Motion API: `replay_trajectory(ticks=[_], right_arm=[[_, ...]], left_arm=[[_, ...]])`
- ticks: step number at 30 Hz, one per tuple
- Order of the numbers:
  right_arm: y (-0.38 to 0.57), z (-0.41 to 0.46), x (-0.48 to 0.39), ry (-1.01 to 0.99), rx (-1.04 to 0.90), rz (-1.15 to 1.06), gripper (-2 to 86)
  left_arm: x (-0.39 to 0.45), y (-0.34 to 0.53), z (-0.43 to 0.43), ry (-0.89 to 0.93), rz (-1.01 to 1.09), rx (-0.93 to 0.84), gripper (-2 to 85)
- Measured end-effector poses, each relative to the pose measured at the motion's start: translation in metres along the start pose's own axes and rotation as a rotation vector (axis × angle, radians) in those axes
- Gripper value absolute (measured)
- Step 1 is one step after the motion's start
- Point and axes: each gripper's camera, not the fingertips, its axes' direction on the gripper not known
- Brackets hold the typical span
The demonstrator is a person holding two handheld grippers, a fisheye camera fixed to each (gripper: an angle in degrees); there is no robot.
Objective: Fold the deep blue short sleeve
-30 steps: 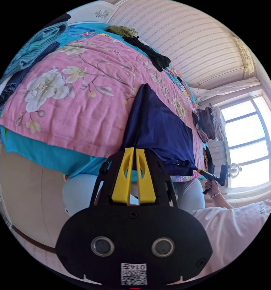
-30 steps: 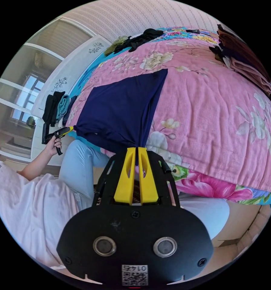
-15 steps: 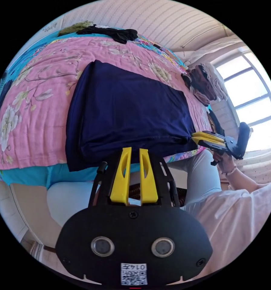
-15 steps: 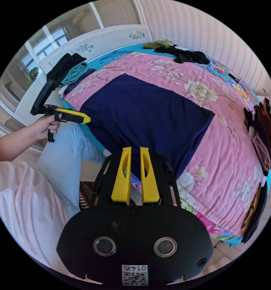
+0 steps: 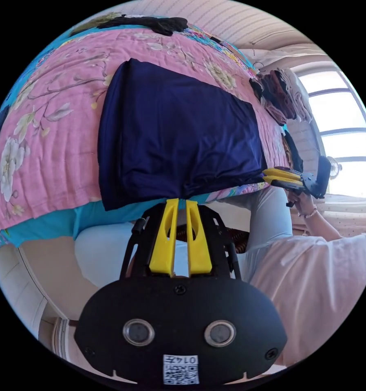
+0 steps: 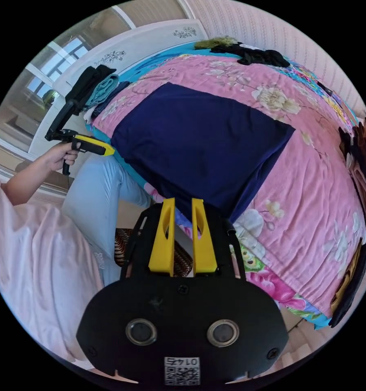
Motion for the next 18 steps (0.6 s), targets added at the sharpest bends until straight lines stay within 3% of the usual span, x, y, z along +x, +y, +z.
replay_trajectory(ticks=[9, 15, 18], right_arm=[[-0.053, -0.034, 0.138, 0.023, 0.314, 0.398, 11.7], [-0.066, 0.000, 0.209, -0.143, 0.351, 0.689, 12.4], [-0.062, 0.006, 0.225, -0.190, 0.366, 0.745, 4.3]], left_arm=[[-0.051, -0.098, -0.049, -0.115, -0.093, 0.343, 6.8], [-0.082, -0.174, -0.007, -0.016, -0.202, 0.337, 8.7], [-0.095, -0.188, 0.016, 0.068, -0.263, 0.277, 4.3]])
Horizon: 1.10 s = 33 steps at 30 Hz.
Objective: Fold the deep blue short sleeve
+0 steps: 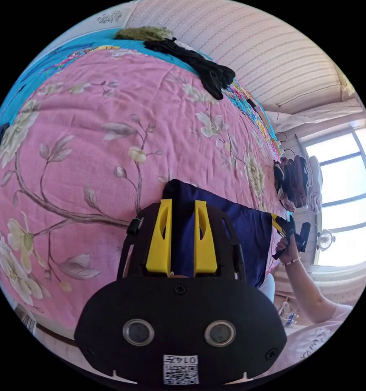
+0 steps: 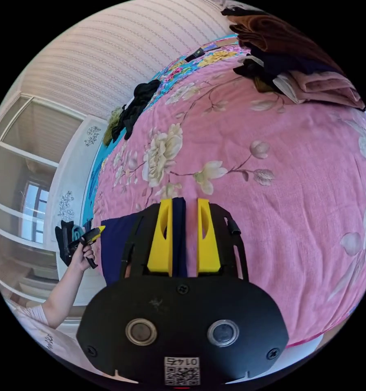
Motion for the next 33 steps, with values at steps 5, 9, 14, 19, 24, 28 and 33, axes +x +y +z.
replay_trajectory(ticks=[5, 9, 14, 19, 24, 28, 33], right_arm=[[-0.009, -0.003, 0.011, -0.194, -0.048, -0.063, 0.4], [-0.026, -0.012, 0.016, -0.256, -0.021, -0.054, -0.1], [-0.038, 0.005, 0.011, -0.161, -0.108, -0.048, -0.1], [-0.028, -0.002, 0.013, -0.145, -0.035, 0.050, -0.3], [0.025, -0.006, -0.069, -0.055, 0.015, -0.259, -0.4], [0.054, 0.060, -0.158, 0.066, -0.179, -0.536, -0.4], [0.056, 0.148, -0.259, 0.358, -0.251, -0.829, -0.5]], left_arm=[[-0.003, 0.003, -0.002, 0.057, 0.060, 0.063, -0.6], [-0.015, 0.001, 0.000, 0.100, 0.016, 0.085, -0.6], [-0.011, 0.003, 0.029, 0.039, 0.048, 0.010, 3.3], [-0.005, 0.031, 0.015, -0.013, 0.079, 0.125, 6.2], [0.045, 0.123, 0.014, -0.019, 0.315, 0.184, 0.8], [0.081, 0.189, 0.071, 0.119, 0.356, 0.031, -0.7], [0.134, 0.260, 0.147, -0.072, 0.543, -0.028, -1.0]])
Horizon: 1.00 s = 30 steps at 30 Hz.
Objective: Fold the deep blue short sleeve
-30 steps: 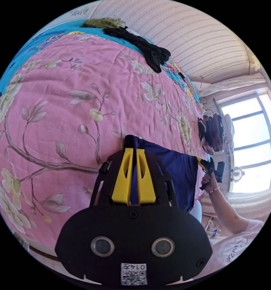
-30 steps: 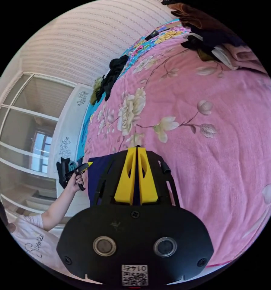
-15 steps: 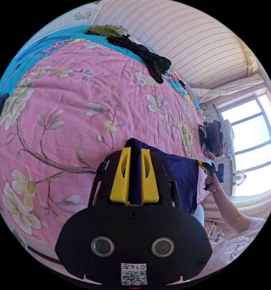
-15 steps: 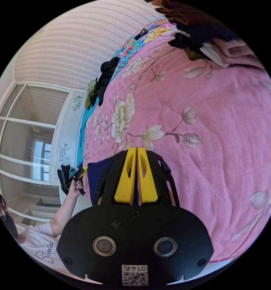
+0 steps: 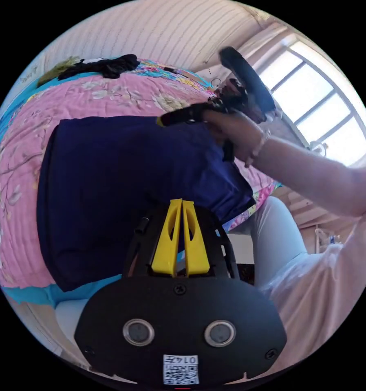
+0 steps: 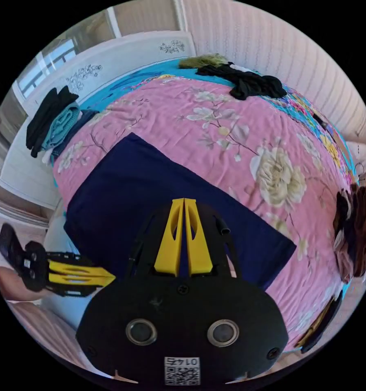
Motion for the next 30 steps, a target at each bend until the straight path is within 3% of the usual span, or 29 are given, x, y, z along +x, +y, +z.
replay_trajectory(ticks=[2, 4, 7, 11, 16, 18, 21, 25, 27, 30], right_arm=[[-0.019, 0.035, -0.006, 0.000, -0.154, -0.033, -0.5], [-0.023, 0.042, -0.002, -0.030, -0.124, 0.012, -0.5], [-0.039, 0.039, 0.005, -0.089, -0.227, 0.022, -0.6], [-0.058, 0.047, 0.008, 0.006, -0.206, 0.018, -0.5], [-0.050, 0.043, 0.039, -0.160, -0.161, 0.143, -0.4], [-0.012, 0.002, 0.064, -0.271, 0.036, 0.243, -0.3], [0.065, -0.044, 0.084, -0.272, 0.179, 0.273, 0.2], [0.164, -0.069, 0.096, -0.180, 0.136, 0.331, 2.3], [0.217, -0.071, 0.098, -0.142, 0.043, 0.412, 8.4], [0.266, -0.062, 0.096, -0.217, 0.053, 0.494, 11.6]], left_arm=[[0.014, 0.012, 0.022, -0.063, 0.053, 0.007, -1.0], [0.021, 0.023, 0.029, -0.071, 0.059, 0.050, -1.0], [0.038, 0.027, 0.029, -0.050, 0.086, 0.000, -1.0], [0.069, 0.049, 0.056, -0.137, 0.204, -0.049, -1.0], [0.084, 0.062, 0.066, -0.121, 0.226, -0.015, -0.7], [0.100, 0.071, 0.060, -0.119, 0.287, 0.072, 0.0], [0.125, 0.082, 0.057, -0.162, 0.365, 0.199, 4.0], [0.153, 0.082, 0.075, -0.104, 0.422, 0.194, 11.3], [0.172, 0.080, 0.095, -0.091, 0.443, 0.116, 16.5], [0.193, 0.083, 0.112, -0.070, 0.474, 0.096, 18.5]])
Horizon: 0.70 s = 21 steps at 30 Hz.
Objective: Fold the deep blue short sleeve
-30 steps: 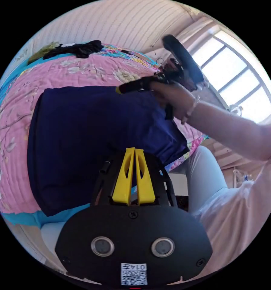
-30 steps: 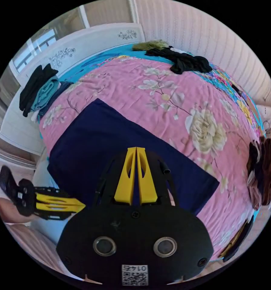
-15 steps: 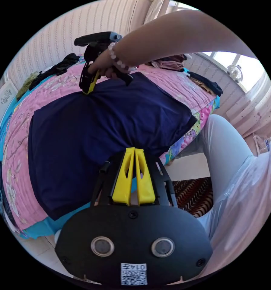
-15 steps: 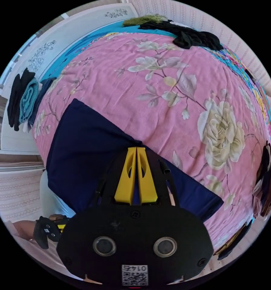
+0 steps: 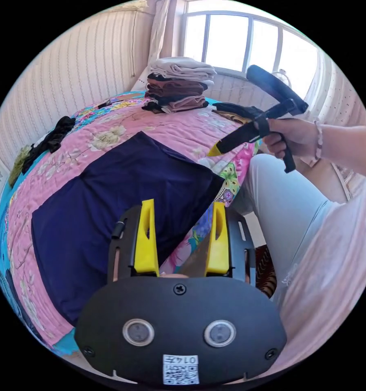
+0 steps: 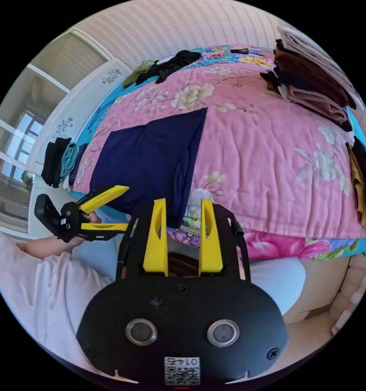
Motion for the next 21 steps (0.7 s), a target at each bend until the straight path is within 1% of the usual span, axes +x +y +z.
replay_trajectory(ticks=[4, 8, 12, 13, 14, 15, 17, 19, 20, 21], right_arm=[[0.020, 0.017, 0.018, -0.078, -0.012, 0.071, 11.0], [0.017, 0.029, 0.042, -0.197, -0.050, 0.145, 2.8], [0.012, 0.014, 0.055, -0.399, 0.029, 0.130, 1.3], [0.011, 0.012, 0.056, -0.417, 0.035, 0.119, 1.3], [0.009, 0.008, 0.058, -0.442, 0.037, 0.097, 1.2], [0.008, 0.006, 0.059, -0.462, 0.036, 0.074, 1.2], [0.006, -0.001, 0.064, -0.424, 0.056, 0.052, 1.4], [0.004, -0.010, 0.076, -0.318, 0.128, 0.066, 1.8], [0.002, -0.013, 0.089, -0.261, 0.178, 0.118, 2.5], [-0.004, -0.012, 0.104, -0.257, 0.213, 0.159, 3.8]], left_arm=[[0.026, -0.009, 0.016, 0.024, 0.062, -0.036, 18.8], [0.046, -0.022, 0.035, 0.049, 0.079, -0.070, 21.2], [0.058, -0.034, 0.053, 0.037, 0.085, -0.110, 20.2], [0.060, -0.036, 0.054, 0.035, 0.088, -0.114, 19.6], [0.063, -0.039, 0.056, 0.016, 0.100, -0.120, 14.3], [0.066, -0.041, 0.055, -0.048, 0.099, -0.118, 8.4], [0.064, -0.042, 0.053, -0.123, 0.069, -0.115, 1.4], [0.060, -0.041, 0.050, -0.108, 0.043, -0.110, 0.2], [0.056, -0.041, 0.050, -0.088, 0.025, -0.115, -0.2], [0.054, -0.039, 0.050, -0.078, 0.012, -0.119, -0.4]])
